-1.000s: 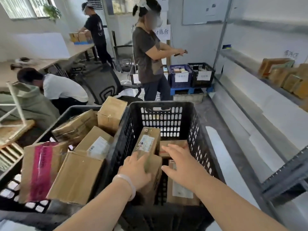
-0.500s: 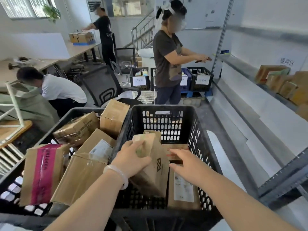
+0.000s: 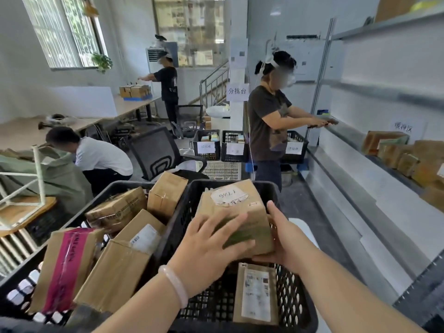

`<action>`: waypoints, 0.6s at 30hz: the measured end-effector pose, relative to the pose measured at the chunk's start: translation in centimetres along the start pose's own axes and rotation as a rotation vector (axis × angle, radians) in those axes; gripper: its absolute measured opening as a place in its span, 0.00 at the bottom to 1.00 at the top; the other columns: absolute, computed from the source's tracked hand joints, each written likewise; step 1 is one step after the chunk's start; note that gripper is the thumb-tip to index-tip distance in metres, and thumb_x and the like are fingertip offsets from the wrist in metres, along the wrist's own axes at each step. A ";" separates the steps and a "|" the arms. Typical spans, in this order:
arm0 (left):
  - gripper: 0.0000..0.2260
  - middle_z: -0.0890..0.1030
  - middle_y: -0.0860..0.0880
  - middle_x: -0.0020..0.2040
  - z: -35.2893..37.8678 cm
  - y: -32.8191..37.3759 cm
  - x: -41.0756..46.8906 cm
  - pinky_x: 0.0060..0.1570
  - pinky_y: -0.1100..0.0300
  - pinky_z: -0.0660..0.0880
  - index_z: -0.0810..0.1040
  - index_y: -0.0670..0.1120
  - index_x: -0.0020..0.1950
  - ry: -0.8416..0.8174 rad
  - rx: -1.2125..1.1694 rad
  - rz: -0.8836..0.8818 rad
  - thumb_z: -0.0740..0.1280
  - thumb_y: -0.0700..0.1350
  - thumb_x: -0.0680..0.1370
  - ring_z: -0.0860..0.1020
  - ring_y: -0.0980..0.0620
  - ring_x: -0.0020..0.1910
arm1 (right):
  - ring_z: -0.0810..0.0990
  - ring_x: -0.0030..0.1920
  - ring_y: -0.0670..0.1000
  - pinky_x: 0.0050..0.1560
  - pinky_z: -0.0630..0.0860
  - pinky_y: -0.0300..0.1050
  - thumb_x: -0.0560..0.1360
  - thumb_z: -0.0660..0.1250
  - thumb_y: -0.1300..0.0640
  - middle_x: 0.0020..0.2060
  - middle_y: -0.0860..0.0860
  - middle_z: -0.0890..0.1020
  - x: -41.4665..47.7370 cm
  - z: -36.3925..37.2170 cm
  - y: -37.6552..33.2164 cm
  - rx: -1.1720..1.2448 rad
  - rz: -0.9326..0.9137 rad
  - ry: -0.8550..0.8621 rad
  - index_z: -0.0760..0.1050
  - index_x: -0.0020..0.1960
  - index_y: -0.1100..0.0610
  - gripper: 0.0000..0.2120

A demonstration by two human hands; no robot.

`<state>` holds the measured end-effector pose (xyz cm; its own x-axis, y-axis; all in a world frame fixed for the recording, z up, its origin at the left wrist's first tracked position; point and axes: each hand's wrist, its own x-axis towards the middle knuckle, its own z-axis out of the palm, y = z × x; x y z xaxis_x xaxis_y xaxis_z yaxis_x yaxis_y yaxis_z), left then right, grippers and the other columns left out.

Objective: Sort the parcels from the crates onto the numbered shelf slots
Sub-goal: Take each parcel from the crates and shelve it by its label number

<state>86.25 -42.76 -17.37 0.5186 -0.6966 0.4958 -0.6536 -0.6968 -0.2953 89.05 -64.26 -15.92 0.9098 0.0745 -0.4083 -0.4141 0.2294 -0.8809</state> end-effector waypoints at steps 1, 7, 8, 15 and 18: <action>0.27 0.60 0.48 0.79 0.3 0.5 -0.1 0.66 0.39 0.64 0.70 0.61 0.70 0.004 0.035 0.055 0.68 0.49 0.71 0.63 0.40 0.74 | 0.84 0.50 0.62 0.50 0.79 0.66 0.67 0.67 0.29 0.50 0.58 0.85 -0.1 -0.3 0.1 -0.013 0.021 -0.026 0.85 0.49 0.50 0.27; 0.25 0.60 0.51 0.79 0.8 1.5 -0.1 0.72 0.42 0.58 0.69 0.61 0.71 0.055 0.097 0.182 0.65 0.48 0.75 0.60 0.40 0.76 | 0.83 0.52 0.60 0.50 0.79 0.62 0.61 0.71 0.28 0.54 0.57 0.84 -0.3 -2.1 0.3 -0.007 0.048 -0.169 0.83 0.55 0.48 0.32; 0.26 0.61 0.50 0.79 0.7 1.5 0.0 0.72 0.43 0.58 0.68 0.61 0.72 0.059 0.078 0.177 0.66 0.49 0.75 0.61 0.41 0.76 | 0.83 0.53 0.60 0.51 0.79 0.63 0.62 0.71 0.29 0.54 0.57 0.84 -0.4 -2.3 0.3 -0.006 0.036 -0.186 0.82 0.56 0.48 0.30; 0.35 0.48 0.62 0.78 -0.1 1.8 0.7 0.71 0.47 0.54 0.49 0.68 0.77 0.056 -0.529 -0.578 0.62 0.67 0.73 0.49 0.58 0.76 | 0.83 0.55 0.58 0.50 0.79 0.58 0.76 0.65 0.43 0.56 0.56 0.83 -0.8 -3.4 0.5 0.089 -0.128 -0.160 0.77 0.63 0.49 0.18; 0.39 0.56 0.59 0.78 -0.1 1.0 1.8 0.71 0.47 0.63 0.49 0.71 0.75 0.010 -1.032 -1.019 0.65 0.70 0.68 0.59 0.53 0.76 | 0.82 0.56 0.56 0.52 0.79 0.57 0.79 0.61 0.46 0.57 0.54 0.83 -0.9 -3.5 0.4 0.134 -0.132 -0.176 0.74 0.66 0.46 0.16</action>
<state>86.54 -44.71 -16.69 0.9908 0.0204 0.1340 -0.1110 -0.4452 0.8885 87.92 -67.63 -16.76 0.9515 0.2003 -0.2334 -0.2944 0.3743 -0.8793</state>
